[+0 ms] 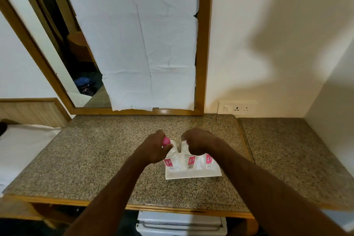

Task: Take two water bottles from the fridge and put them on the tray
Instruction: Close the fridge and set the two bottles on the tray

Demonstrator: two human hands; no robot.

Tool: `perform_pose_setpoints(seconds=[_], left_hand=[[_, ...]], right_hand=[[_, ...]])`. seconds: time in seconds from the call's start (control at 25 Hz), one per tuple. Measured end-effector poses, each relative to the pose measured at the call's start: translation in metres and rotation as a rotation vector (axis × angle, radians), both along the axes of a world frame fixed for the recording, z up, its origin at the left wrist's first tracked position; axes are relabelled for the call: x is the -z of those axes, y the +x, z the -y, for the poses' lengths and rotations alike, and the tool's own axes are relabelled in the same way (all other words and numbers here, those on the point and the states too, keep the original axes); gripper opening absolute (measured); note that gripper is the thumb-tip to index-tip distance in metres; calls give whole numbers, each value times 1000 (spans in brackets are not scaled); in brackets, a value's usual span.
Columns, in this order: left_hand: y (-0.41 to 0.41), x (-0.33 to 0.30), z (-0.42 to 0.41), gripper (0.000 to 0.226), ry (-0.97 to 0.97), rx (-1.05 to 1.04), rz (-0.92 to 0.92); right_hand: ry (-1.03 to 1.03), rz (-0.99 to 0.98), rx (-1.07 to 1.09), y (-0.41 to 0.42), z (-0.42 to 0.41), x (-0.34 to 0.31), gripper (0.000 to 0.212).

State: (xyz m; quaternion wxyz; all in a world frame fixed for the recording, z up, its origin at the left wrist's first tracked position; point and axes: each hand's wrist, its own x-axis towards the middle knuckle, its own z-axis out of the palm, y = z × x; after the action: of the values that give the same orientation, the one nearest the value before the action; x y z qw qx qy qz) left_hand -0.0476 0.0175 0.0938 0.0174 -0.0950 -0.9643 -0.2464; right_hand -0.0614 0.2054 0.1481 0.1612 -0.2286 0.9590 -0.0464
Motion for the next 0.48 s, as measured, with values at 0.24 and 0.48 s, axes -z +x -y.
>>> perform_pose_setpoints(seconds=[0.24, 0.48], left_hand=[[-15, 12, -19, 28, 18, -17, 59], [-21, 27, -34, 31, 19, -29, 142]], right_hand=[[90, -34, -56, -20, -1, 20, 38], [103, -30, -46, -27, -5, 43, 41]])
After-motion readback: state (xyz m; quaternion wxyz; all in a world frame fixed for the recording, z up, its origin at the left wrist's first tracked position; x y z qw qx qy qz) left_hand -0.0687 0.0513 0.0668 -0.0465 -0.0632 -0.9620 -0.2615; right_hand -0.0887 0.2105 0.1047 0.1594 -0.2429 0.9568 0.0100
